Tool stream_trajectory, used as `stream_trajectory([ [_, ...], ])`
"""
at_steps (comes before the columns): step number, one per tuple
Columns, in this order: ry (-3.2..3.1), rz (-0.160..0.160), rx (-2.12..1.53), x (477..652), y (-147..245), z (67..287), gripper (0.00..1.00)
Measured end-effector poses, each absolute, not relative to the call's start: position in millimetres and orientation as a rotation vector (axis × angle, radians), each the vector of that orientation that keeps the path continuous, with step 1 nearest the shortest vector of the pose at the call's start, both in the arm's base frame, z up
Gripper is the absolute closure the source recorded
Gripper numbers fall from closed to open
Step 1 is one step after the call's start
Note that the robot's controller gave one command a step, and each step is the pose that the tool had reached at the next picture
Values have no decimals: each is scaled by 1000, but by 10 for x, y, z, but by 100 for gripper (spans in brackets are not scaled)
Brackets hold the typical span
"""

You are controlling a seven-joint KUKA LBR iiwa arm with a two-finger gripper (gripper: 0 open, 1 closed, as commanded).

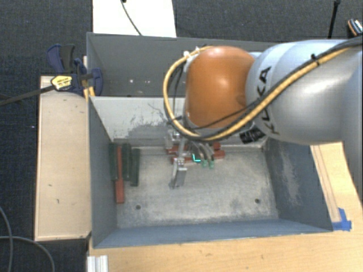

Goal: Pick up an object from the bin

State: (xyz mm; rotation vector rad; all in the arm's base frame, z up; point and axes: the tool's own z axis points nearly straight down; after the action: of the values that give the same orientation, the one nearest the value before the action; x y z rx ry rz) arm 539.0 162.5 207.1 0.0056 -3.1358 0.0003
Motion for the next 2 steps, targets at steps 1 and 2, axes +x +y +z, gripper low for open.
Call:
stream_trajectory([
  [1, -3128, 2, 340, 5867, 1063, 1727, 0],
  [2, -3029, -5, 832, 5641, 1894, 1413, 0],
])
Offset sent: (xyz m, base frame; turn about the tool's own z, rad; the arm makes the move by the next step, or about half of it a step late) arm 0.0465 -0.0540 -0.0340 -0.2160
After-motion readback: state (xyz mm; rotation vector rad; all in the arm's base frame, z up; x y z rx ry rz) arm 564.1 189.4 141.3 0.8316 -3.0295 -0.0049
